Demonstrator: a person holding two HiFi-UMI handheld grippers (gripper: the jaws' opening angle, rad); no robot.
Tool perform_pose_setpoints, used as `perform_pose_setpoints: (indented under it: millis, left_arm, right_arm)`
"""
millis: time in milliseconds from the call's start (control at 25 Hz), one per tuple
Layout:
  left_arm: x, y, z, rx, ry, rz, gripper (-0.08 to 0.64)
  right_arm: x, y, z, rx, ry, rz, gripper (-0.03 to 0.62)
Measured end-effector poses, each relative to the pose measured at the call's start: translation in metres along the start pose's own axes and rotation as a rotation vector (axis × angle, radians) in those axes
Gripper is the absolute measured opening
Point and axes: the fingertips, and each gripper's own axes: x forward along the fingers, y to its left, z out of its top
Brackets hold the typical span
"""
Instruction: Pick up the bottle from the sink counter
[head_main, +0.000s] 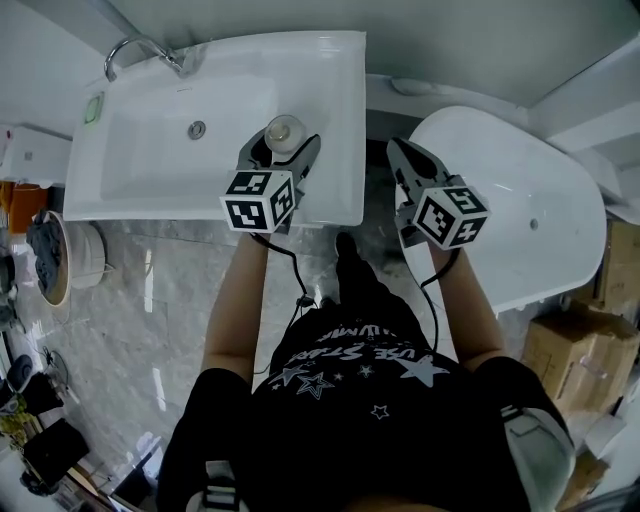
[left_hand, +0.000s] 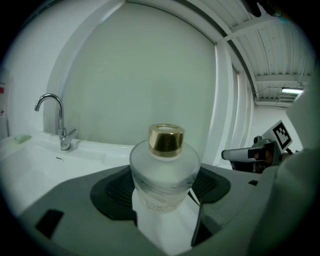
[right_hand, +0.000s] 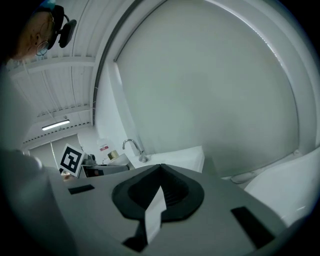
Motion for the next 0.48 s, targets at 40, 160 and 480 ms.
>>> perform_pose_setpoints:
  millis: [40,160,480]
  left_arm:
    - [-0.009,-0.004,-0.001,0.001,-0.004,-0.003,0.342]
    - [-0.034,-0.017,-0.006,0.007,-0.016,-0.011,0.342]
    - [-0.095,-0.048,-0.024,-0.002,-0.034,-0.037,0.342]
  right_arm:
    - [-0.005,0.006,-0.003,-0.005,0.002,0.001,0.006]
    - [-0.024,0.023,-0.011,-0.016,0.006,0.005,0.006]
    - [-0.074,0.064,-0.034,-0.043,0.004,0.018,0.006]
